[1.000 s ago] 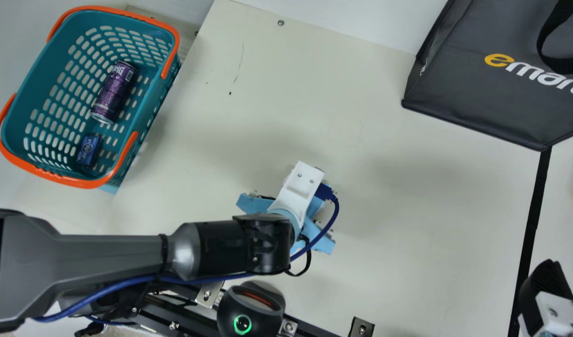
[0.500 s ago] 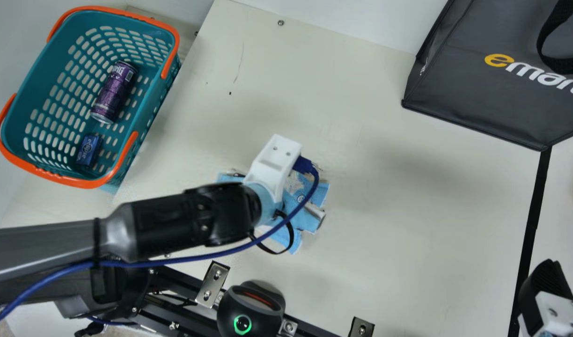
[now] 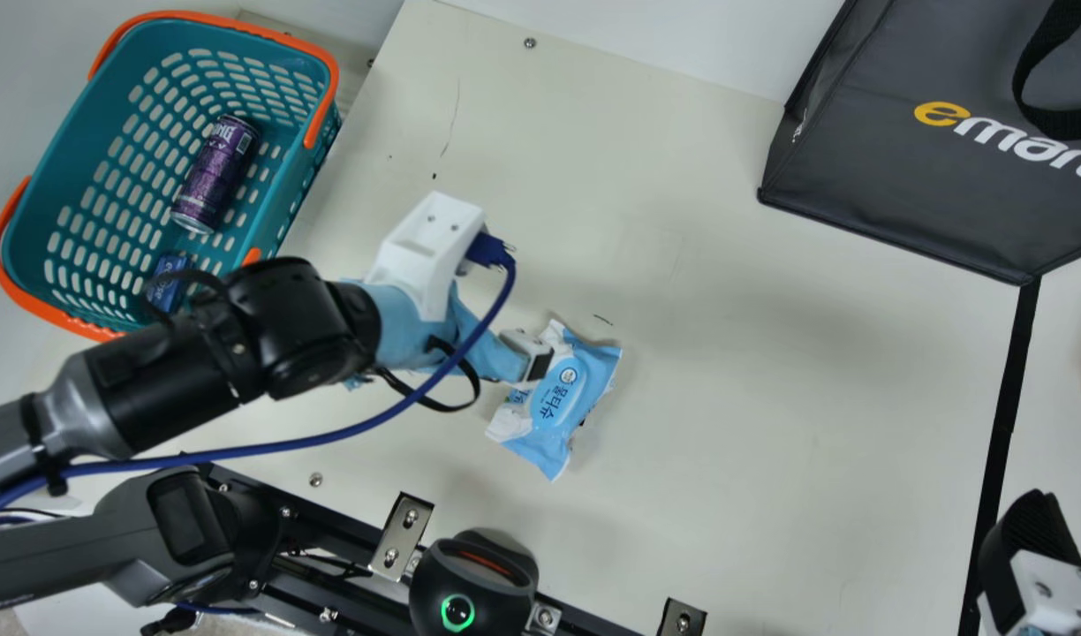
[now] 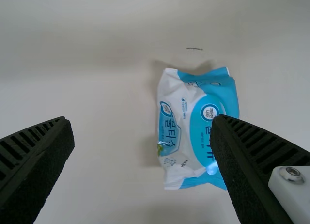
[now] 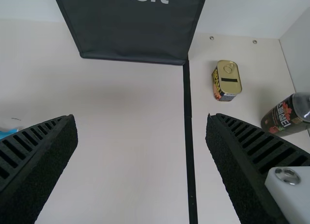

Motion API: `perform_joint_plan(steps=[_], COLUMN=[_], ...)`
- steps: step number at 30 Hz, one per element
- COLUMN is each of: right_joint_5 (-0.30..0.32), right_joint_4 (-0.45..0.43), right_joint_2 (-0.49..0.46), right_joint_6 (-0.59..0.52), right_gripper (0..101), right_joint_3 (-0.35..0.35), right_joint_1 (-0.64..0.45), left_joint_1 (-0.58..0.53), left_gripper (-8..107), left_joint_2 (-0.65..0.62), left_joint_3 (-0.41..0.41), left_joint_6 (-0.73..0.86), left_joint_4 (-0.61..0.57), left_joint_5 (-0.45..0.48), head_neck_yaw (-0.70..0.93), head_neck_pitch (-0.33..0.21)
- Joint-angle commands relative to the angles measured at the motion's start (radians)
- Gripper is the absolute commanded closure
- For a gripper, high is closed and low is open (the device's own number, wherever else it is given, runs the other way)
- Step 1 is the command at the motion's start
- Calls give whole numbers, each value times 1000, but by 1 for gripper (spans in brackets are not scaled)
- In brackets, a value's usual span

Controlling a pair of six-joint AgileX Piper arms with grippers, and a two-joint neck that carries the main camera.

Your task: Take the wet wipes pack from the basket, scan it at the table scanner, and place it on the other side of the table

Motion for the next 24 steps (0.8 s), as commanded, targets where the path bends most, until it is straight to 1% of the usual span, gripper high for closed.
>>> perform_joint_plan(steps=[1, 12, 13, 15, 24], right_joint_5=[0, 0, 0, 0, 0], right_joint_4=[0, 0, 0, 0, 0], right_joint_2=[0, 0, 0, 0, 0], right_joint_6=[0, 0, 0, 0, 0], right_gripper=[6, 6, 6, 6, 6], right_joint_3=[0, 0, 0, 0, 0], right_joint_1=[0, 0, 0, 0, 0], left_joint_1=[64, 262, 235, 259, 261], left_gripper=[9, 9, 9, 9, 9], left_joint_2=[-20, -110, -105, -110, -110], left_joint_3=[1, -2, -2, -2, -2], left_joint_6=[85, 272, 249, 268, 273], left_joint_4=[-26, -129, -118, -128, -128], left_joint_5=[4, 41, 39, 41, 41], head_neck_yaw=[2, 2, 2, 2, -207], head_neck_pitch=[-30, -30, -30, -30, -30])
